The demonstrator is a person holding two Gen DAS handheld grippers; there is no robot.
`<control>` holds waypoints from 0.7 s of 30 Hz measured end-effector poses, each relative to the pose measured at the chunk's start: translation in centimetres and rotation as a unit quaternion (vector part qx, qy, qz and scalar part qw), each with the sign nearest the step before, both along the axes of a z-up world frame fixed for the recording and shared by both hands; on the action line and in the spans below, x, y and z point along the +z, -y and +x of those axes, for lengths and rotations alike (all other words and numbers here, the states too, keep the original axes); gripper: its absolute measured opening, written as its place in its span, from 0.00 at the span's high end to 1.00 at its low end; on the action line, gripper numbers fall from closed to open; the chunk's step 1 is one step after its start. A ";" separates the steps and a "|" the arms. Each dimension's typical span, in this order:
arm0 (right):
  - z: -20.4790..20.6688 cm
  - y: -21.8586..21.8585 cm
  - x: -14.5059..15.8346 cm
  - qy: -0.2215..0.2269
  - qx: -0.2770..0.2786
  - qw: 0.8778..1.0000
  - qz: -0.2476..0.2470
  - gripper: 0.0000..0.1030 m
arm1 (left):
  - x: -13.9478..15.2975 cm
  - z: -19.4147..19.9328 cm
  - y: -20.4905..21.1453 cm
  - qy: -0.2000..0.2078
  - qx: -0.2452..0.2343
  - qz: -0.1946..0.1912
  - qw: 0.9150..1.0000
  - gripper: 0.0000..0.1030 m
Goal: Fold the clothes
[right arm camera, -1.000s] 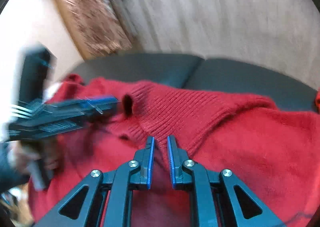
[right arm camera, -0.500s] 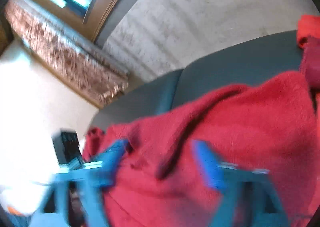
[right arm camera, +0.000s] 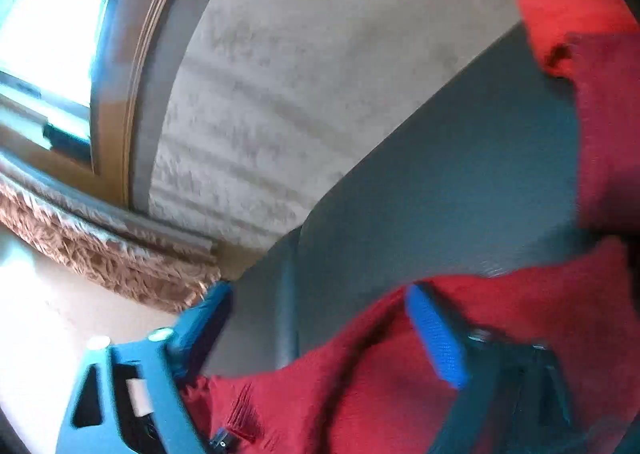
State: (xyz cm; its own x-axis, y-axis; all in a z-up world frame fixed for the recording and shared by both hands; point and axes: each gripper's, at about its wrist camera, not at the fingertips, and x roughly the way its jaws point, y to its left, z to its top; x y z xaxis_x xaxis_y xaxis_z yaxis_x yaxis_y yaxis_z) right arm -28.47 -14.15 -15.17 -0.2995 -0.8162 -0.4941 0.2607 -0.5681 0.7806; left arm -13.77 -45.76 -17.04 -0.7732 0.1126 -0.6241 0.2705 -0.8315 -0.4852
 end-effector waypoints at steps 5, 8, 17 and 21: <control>1.3 -1.3 2.0 -0.037 0.003 0.998 0.048 0.14 | -0.1 0.0 0.1 -0.002 0.000 0.002 1.000 0.77; 3.1 0.5 3.8 -0.075 0.064 0.994 0.056 0.09 | 0.0 -0.1 0.0 -0.001 0.001 0.001 1.000 0.77; 10.3 12.4 2.1 -0.251 0.215 0.888 0.319 0.07 | -0.3 0.4 1.0 -0.015 0.009 0.040 0.999 0.82; 13.0 12.0 1.3 -0.334 0.206 0.847 0.358 0.02 | -0.4 0.3 1.3 -0.016 0.011 0.048 0.999 0.82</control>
